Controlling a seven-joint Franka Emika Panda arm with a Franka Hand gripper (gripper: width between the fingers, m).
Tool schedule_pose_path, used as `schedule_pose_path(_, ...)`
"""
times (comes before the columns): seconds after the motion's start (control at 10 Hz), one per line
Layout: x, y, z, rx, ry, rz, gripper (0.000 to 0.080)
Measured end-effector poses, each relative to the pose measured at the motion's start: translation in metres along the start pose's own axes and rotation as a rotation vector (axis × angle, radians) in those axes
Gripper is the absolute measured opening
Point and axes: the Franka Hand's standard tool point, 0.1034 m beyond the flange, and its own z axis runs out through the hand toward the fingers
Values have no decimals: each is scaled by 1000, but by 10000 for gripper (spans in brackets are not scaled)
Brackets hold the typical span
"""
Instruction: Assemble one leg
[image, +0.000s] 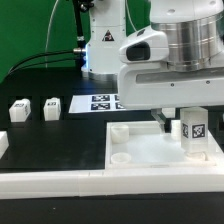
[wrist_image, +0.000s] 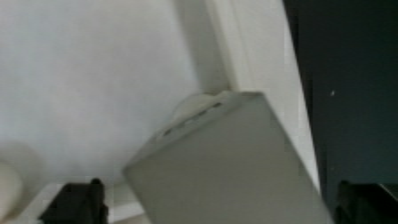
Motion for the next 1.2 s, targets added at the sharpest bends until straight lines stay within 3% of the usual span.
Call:
schedule_pose_path(0.4, -10, 11, 1, -6, 12, -381, 649)
schedule_pose_path(0.8, -12, 8, 2, -3, 9, -361, 649)
schedule_pose_path(0.9, -12, 9, 3, -3, 8, -359, 553)
schedule_pose_path(1.0, -12, 10, 3, -3, 8, -359, 553)
schedule_pose_path(1.1, -12, 10, 3, -3, 8, -359, 344)
schedule_pose_path(1.2, -12, 10, 3, -3, 8, -359, 291)
